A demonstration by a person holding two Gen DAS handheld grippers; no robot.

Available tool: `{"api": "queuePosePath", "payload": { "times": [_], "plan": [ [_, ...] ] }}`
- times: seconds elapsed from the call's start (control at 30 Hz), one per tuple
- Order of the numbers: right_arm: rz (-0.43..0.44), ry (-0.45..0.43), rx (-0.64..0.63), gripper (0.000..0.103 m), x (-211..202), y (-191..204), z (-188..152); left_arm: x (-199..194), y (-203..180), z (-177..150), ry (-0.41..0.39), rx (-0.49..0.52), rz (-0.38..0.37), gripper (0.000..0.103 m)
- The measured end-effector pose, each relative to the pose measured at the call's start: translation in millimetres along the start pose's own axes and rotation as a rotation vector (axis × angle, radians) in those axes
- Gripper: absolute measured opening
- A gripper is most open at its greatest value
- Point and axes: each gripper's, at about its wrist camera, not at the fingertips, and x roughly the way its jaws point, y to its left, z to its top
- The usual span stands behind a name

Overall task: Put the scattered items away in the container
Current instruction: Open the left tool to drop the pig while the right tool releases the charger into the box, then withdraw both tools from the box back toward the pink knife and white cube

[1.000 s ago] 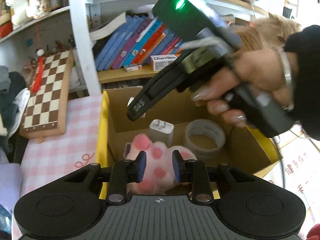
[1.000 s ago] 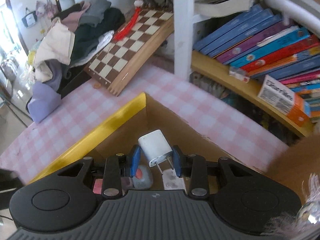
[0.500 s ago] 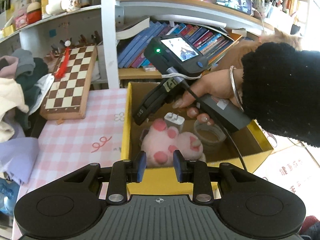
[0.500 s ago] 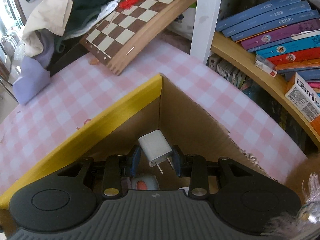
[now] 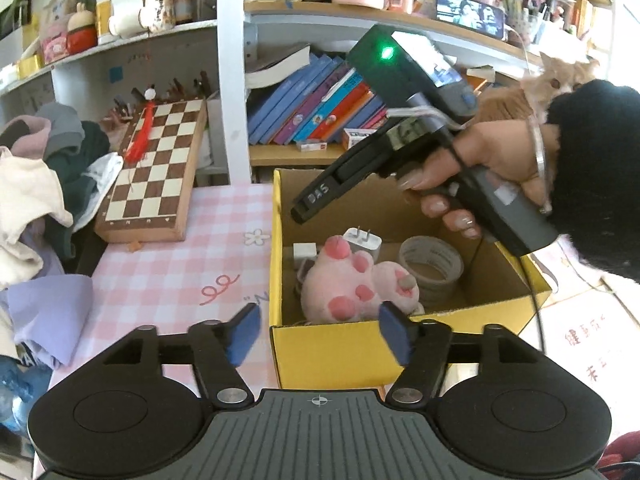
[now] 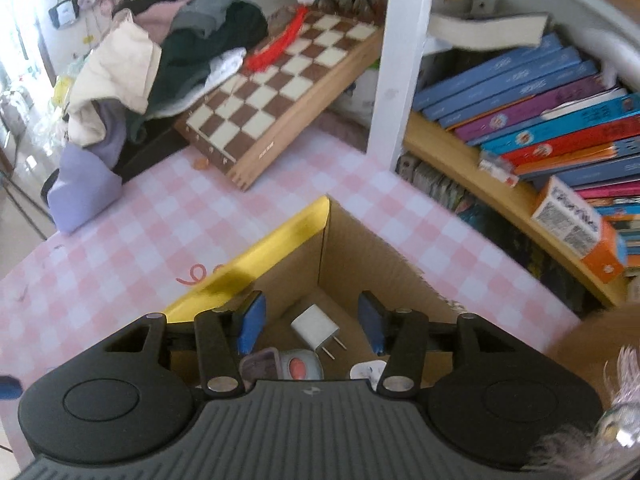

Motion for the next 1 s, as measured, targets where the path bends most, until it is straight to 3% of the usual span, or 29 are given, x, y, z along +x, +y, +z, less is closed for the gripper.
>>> {"api": "queuePosePath", "payload": {
  "times": [0.2,0.53,0.7,0.93,1.0],
  "plan": [
    [-0.069,-0.081,-0.003,0.05,-45.2,14.4,-12.6,-10.8,4.2,-8.1,-0.03,0.013,-0.009,0.082],
    [-0.147,-0.173,0.057,0.051,-121.3,42.3,-51.2,-37.7,7.1,-27.9,-0.081,0.025,-0.052,0.082],
    [-0.206,-0.214,0.073,0.062,-155.9,64.0,-82.3,-52.4,5.4,-40.0,-0.102,0.045,-0.074,0.083],
    [-0.298,-0.256,0.098,0.066,-193.2,89.2,-129.8,-65.8,-0.2,-59.1,-0.091,0.083,-0.095,0.083],
    [-0.323,-0.26,0.1,0.068,-199.1,95.9,-140.6,-69.1,-2.6,-64.4,-0.091,0.092,-0.094,0.089]
  ]
}}
